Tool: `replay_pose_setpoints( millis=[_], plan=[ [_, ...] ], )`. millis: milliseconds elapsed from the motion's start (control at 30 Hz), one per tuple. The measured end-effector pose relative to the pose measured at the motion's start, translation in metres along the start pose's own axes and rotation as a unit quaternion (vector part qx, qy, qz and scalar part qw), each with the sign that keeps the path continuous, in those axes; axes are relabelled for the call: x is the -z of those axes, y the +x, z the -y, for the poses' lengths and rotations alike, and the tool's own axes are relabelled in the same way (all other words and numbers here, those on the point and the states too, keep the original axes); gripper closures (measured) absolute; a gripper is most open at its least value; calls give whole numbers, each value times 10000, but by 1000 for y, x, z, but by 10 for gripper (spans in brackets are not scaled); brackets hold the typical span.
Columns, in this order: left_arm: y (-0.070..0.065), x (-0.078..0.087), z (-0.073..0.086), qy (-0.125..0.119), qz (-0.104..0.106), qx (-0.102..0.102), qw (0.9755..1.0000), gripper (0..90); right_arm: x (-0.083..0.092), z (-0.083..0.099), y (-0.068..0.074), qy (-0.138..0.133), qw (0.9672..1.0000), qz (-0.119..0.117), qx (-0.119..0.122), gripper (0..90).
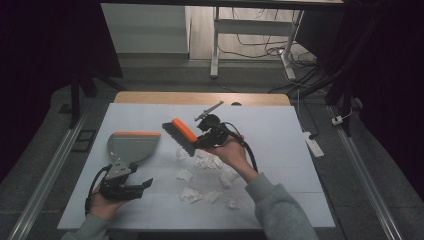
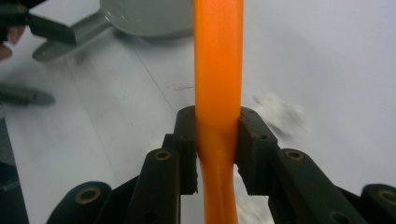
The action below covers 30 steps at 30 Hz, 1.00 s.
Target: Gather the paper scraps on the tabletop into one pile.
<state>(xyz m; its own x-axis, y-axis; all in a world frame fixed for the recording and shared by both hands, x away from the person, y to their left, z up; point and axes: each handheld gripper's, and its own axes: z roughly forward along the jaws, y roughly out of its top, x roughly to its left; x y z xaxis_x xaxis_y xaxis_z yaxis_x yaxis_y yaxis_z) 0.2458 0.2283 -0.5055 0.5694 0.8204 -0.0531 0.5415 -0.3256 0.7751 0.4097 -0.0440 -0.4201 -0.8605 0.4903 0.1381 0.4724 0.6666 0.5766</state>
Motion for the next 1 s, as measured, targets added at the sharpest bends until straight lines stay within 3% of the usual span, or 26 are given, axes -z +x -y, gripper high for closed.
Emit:
replay_pose_setpoints(
  millis=[67,167,267,300,367,533,633,700,767,867,1000],
  plan=[
    [0,0,0,0,-13,-17,10000,257,-15,-6,3,41,9999,-57,-146,708],
    [0,0,0,11,5,-5,10000,257,-35,-12,5,150,9997,-131,-157,709],
    [0,0,1,9,11,-5,10000,258,-52,-13,1,246,9984,-251,-449,708],
    [0,0,1,4,11,-5,10000,257,-56,-12,-1,317,9978,-248,-527,708],
    [-1,0,1,13,-25,-50,10000,258,-60,-8,-5,486,9978,12,-456,708],
    [-3,-1,0,60,-71,-136,9999,257,-38,11,-20,606,9955,492,-542,708],
    [-3,-1,0,52,-53,-131,9999,257,-20,24,-28,543,9952,459,-665,708],
    [-3,-1,0,51,-41,-123,9999,257,-6,28,-28,336,9963,373,-701,708],
    [-3,-1,-1,55,-39,-113,9999,257,8,27,-27,70,9973,286,-674,708],
    [-3,-1,0,50,-34,-101,9999,257,24,18,-26,-186,9971,380,-625,708],
    [-2,-1,0,45,-33,-88,9999,257,27,1,-31,-365,9961,506,-625,708]
  ],
)
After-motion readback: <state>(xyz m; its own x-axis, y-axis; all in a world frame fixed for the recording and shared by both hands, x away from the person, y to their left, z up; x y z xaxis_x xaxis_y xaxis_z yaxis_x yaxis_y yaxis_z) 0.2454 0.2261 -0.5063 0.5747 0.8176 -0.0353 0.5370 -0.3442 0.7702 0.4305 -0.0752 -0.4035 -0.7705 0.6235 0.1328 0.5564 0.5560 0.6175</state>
